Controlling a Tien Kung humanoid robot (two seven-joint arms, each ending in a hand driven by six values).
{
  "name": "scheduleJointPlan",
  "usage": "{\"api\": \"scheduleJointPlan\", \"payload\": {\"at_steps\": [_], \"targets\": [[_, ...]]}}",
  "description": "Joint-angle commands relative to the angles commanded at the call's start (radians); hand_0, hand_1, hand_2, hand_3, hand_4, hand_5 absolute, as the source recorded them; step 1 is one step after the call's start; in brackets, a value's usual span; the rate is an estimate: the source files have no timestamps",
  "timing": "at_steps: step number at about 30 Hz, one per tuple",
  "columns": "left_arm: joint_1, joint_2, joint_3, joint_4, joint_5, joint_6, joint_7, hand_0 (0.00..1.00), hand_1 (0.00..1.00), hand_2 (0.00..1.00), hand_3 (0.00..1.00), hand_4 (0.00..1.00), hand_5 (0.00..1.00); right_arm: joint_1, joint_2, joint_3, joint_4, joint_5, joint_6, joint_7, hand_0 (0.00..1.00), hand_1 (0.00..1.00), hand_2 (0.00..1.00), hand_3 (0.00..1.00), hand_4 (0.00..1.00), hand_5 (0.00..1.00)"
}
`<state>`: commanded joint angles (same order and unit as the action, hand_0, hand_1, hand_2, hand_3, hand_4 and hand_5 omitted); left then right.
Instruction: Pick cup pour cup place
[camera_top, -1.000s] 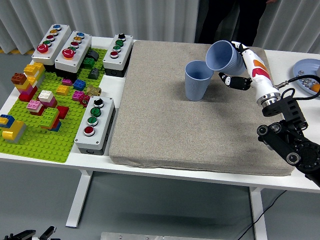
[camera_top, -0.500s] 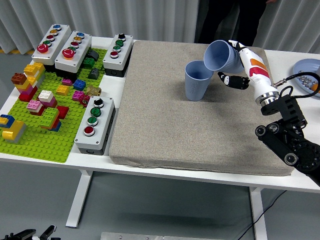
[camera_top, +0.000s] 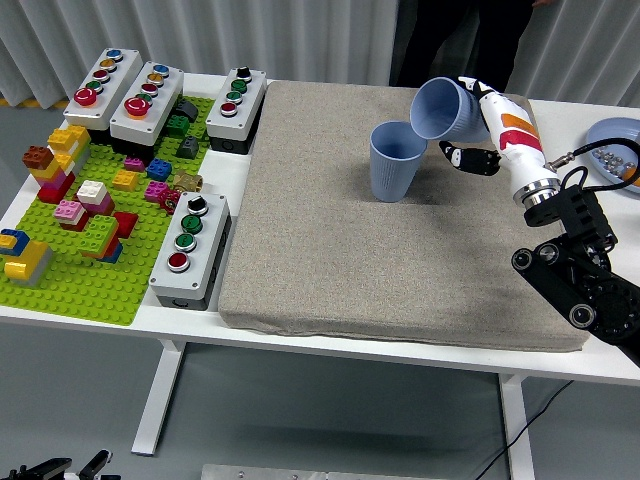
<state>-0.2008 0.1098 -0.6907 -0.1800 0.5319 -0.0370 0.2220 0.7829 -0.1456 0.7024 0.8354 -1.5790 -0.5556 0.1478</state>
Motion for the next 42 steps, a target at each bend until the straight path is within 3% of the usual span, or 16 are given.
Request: {"api": "scheduleJointPlan", "payload": {"at_steps": [25,42], "targets": [[0.000,0.001,0.002,0.000,-0.002,0.000,0.000,0.763,0.781,0.825,0.717,0.506,0.983,0.029,0.013,-0.025,-0.039,-0.034,-0.006,-0.023,0.723,0.658,0.554,0.619,0.624,0.045],[-0.003,0.001,0.001,0.000,-0.003,0.000,0.000,0.763,0.781,0.824,0.719,0.508,0.984,0.038,0.014,-0.039,-0.030,-0.111,-0.031,-0.072,0.733,0.659,0.555,0.612,0.614,0.039]]}}
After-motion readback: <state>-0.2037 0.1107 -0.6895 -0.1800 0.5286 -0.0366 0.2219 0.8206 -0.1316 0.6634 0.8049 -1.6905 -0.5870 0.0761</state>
